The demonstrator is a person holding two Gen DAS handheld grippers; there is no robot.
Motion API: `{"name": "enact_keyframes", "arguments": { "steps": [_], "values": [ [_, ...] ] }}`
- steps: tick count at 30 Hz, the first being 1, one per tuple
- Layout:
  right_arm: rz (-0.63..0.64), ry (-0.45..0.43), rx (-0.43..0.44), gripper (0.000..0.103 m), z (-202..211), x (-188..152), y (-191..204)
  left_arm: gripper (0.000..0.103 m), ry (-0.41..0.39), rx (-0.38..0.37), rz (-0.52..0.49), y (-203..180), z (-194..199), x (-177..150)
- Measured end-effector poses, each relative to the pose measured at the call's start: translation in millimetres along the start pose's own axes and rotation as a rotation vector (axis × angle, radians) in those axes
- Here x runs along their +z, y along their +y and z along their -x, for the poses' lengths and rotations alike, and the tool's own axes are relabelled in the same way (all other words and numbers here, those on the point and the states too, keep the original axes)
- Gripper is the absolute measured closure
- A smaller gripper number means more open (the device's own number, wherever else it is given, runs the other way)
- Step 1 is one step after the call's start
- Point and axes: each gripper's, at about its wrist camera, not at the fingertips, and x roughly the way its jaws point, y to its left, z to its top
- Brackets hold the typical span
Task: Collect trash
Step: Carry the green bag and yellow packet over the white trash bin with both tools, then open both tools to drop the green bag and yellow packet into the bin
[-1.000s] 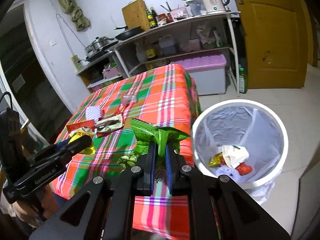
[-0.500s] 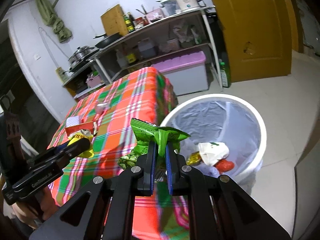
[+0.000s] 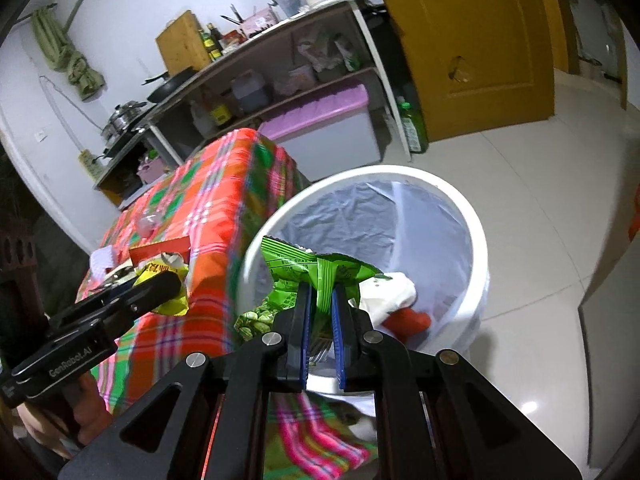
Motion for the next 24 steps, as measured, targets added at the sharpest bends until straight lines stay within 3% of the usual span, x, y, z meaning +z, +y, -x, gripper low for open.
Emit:
{"name": "enact_keyframes", "arguments": {
  "steps": [11,14,16,24],
  "values": [
    [-0.067,0.072,-0.047,0.091,-25,1,-34,0.067,0.088,-0.04,-0.015,-16,-42,4],
    [-0.07,0.077,-0.054,0.09,-28,1,-37,0.063,0.11,-0.041,-0.011,-16,-50,5],
    [-0.075,0.083,-0.059,0.088,-30,1,-40,0.05,0.118,-0.043,-0.003,-16,-53,6],
    [-0.084,0.079,-0.062,0.082,-29,2,-44,0.047,0.112,-0.048,0.005,-17,-52,5]
  ]
}}
